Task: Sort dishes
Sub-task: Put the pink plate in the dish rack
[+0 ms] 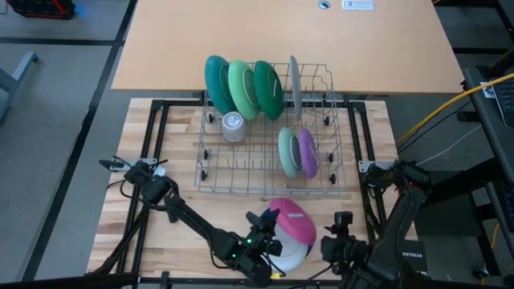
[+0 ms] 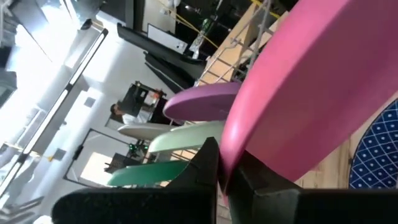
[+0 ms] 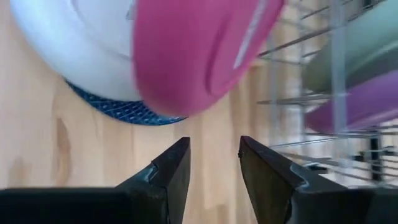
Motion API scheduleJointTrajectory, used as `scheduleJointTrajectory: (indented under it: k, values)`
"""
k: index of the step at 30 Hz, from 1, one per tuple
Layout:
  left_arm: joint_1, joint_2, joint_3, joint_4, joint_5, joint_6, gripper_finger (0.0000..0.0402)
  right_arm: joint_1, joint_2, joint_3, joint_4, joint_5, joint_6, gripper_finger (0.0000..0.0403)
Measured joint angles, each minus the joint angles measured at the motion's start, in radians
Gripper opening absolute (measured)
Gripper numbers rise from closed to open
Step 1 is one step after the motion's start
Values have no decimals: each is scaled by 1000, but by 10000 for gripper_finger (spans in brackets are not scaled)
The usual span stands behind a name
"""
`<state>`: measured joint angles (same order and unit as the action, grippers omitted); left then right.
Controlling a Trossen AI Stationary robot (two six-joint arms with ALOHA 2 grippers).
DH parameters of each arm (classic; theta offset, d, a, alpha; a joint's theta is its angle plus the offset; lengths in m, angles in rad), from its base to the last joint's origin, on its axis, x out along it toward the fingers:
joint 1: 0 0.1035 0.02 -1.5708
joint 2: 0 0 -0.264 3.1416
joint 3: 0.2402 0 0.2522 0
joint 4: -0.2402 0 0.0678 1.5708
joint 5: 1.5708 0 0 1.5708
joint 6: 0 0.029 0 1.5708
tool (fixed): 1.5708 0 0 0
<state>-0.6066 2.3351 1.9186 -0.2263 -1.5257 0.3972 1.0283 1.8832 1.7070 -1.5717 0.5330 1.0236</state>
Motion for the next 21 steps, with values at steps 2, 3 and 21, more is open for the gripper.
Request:
scheduleJointTrajectory:
  k: [2, 3, 21]
  values:
    - [-4, -24, 0, -3, 6, 4, 2, 0, -9, 36, 4, 28, -28, 144]
    - [-6, -40, 0, -1, 9, 12, 2, 0, -14, 52, 4, 45, -50, 144]
    - [-124, -373, 1, -185, -34, 246, 0, 103, -63, 303, 0, 227, -221, 144]
